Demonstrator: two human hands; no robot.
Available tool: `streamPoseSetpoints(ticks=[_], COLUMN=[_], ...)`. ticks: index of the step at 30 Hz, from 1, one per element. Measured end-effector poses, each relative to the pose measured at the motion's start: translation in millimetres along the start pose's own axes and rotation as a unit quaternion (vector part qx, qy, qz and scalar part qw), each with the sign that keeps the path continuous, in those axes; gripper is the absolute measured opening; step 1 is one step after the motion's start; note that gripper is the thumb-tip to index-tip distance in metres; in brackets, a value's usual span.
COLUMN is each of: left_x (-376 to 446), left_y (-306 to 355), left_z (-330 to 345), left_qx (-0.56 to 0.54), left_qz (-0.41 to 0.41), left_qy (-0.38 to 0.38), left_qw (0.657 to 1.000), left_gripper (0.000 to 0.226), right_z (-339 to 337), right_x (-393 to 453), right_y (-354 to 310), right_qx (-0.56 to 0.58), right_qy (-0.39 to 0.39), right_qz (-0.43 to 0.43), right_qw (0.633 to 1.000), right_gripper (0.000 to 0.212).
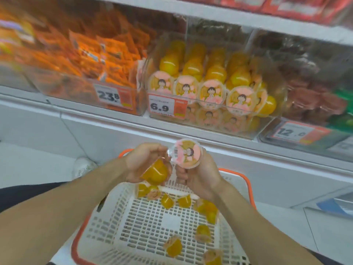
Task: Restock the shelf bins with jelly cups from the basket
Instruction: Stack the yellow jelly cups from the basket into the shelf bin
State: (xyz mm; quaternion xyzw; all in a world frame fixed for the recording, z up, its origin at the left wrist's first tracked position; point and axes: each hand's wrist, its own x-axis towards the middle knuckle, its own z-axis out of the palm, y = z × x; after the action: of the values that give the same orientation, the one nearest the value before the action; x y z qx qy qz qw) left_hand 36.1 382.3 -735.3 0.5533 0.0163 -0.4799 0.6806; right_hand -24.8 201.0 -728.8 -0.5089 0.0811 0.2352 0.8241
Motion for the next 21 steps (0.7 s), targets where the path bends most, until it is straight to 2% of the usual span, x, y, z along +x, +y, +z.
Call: streamPoseSetpoints(ticks=[2, 4, 7, 9, 12, 14, 16, 18, 21], left_x=[-15, -27, -38, -36, -19, -13, -10, -10, -9], left_y=[33, 61, 89, 94, 92, 92, 94, 96, 97], left_z=[14, 28, 54, 65, 70, 75, 81, 87, 89], left_qx=[0.073, 0.119, 0.168, 0.126, 0.073, 0.089, 0.096, 0.105, 0.114], left_qz=[0.024, 0.088, 0.222, 0.295, 0.351, 0.398, 0.43, 0.451, 0.461], left_qy=[0.015, 0.023, 0.058, 0.096, 0.138, 0.17, 0.196, 0.219, 0.253], left_qw=[0.997, 0.989, 0.959, 0.942, 0.923, 0.897, 0.876, 0.859, 0.843], left_gripper=[0.064, 0.074, 0.047, 0.02, 0.03, 0.031, 0.031, 0.034, 0.034], right_z=[7, 15, 23, 26, 25, 24, 24, 24, 22], right_x=[-2, -6, -12, -18, -23, -23, -22, -22, -20], right_y=[-31, -65, -108, -125, -132, -133, -135, -137, -139], right_qx=[-0.048, -0.1, -0.158, -0.163, -0.131, -0.129, -0.186, -0.265, -0.307], right_qy=[-0.012, -0.018, -0.01, 0.006, 0.041, 0.074, 0.113, 0.158, 0.198], right_qz=[0.0, -0.004, -0.011, -0.028, -0.067, -0.113, -0.174, -0.242, -0.312], right_qw=[0.999, 0.995, 0.987, 0.986, 0.988, 0.982, 0.96, 0.92, 0.877], right_gripper=[0.059, 0.058, 0.055, 0.052, 0.06, 0.06, 0.046, 0.026, 0.028])
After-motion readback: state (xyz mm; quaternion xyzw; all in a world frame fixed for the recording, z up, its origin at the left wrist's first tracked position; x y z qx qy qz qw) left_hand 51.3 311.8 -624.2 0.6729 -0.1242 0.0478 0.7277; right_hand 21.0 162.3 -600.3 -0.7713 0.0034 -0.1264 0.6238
